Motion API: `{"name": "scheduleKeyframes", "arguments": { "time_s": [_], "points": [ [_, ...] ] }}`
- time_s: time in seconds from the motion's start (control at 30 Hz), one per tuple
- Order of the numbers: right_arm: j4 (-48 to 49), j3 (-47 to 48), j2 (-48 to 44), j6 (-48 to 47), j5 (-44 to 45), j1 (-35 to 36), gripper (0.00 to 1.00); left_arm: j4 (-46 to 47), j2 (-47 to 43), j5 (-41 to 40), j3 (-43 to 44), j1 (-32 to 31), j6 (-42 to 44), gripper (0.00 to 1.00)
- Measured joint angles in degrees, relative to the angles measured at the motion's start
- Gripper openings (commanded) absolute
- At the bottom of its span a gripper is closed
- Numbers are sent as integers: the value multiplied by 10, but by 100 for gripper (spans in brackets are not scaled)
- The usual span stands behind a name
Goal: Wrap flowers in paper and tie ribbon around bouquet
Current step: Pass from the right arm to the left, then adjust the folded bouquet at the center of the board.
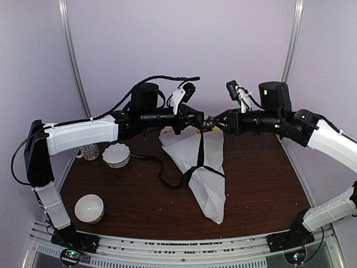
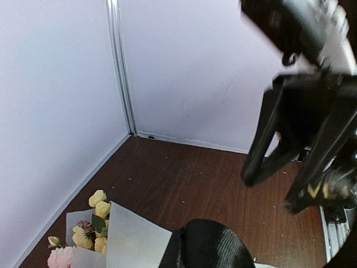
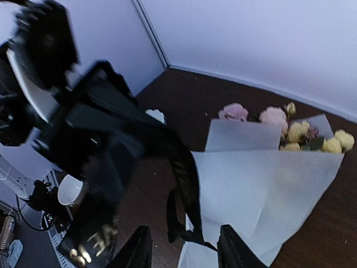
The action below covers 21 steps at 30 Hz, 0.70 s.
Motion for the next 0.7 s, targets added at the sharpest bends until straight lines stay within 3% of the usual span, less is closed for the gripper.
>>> {"name": "scheduleKeyframes", "arguments": {
  "time_s": [0.17,0.27,0.5,0.7],
  "points": [
    [61,-205,-1,64,-40,-18,39,23,-1,-21,-6,5,-9,0],
    [105,-272,44,96,-69,0,33,41,-1,-21,-7,5,-19,0],
    [201,-278,201,123,-96,11,30,76,-2,4,-8,5,-45,0],
    [226,-252,280,120,-102,11,29,112,-13,34,-10,5,-80,0]
  ]
}}
